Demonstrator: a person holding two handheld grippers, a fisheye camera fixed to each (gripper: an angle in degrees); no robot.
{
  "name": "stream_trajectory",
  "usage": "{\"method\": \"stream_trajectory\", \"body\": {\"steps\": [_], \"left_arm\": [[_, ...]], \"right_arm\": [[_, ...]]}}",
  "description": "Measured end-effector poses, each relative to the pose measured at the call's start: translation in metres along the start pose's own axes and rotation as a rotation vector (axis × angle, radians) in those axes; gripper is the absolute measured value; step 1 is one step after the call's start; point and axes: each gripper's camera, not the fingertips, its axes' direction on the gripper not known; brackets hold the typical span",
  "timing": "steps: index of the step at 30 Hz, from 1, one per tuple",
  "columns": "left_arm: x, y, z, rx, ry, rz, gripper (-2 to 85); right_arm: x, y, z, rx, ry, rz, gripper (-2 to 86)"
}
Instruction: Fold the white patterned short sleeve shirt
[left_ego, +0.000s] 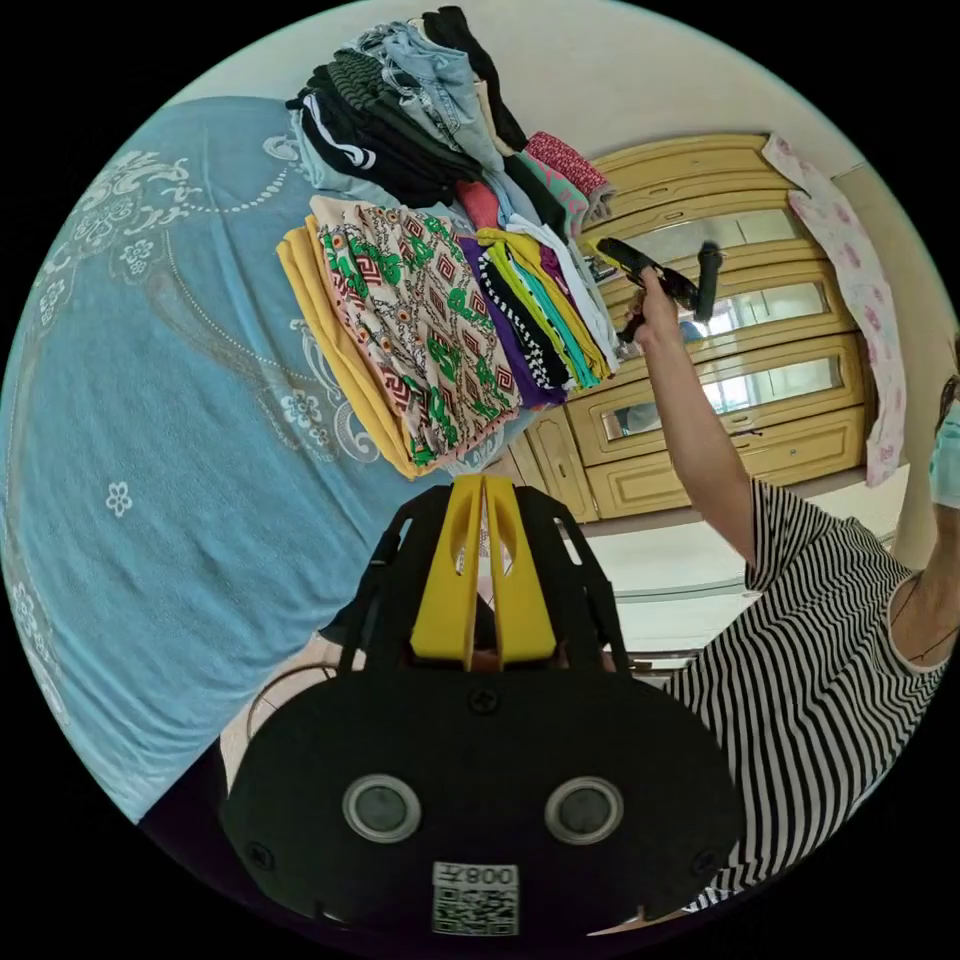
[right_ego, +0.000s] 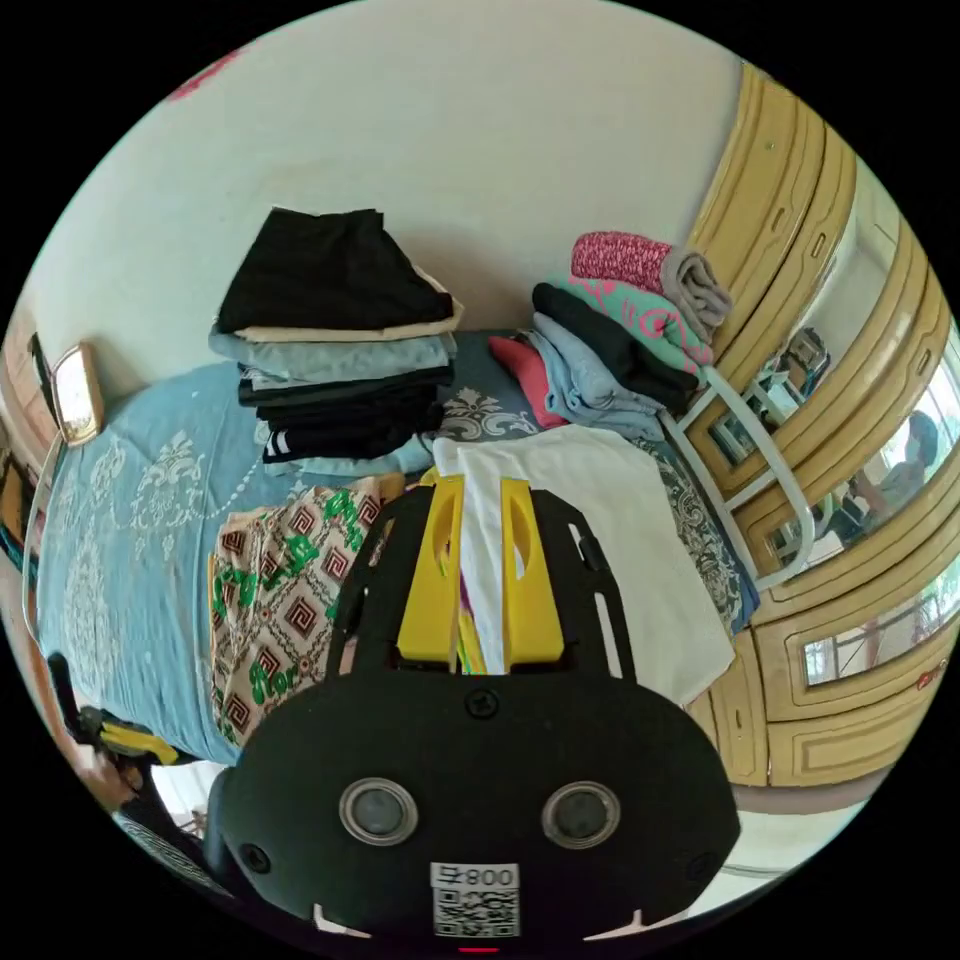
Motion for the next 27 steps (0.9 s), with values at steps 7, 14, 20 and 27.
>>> {"method": "stream_trajectory", "body": {"steps": [7, 14, 20, 27], "left_arm": [[-0.003, 0.018, -0.027, -0.011, 0.051, -0.046, 0.2], [0.006, 0.029, -0.054, -0.031, 0.089, -0.045, 0.2], [0.023, 0.041, -0.088, -0.014, 0.133, -0.031, 0.2], [0.052, 0.064, -0.140, 0.024, 0.197, 0.032, 0.6]], "right_arm": [[0.016, -0.037, 0.030, -0.146, -0.044, 0.017, 8.2], [0.023, -0.038, 0.024, -0.178, 0.036, -0.008, 3.7], [0.057, -0.026, -0.028, -0.084, -0.109, 0.095, 1.8], [0.102, 0.008, -0.167, 0.206, -0.491, 0.122, 1.3]]}}
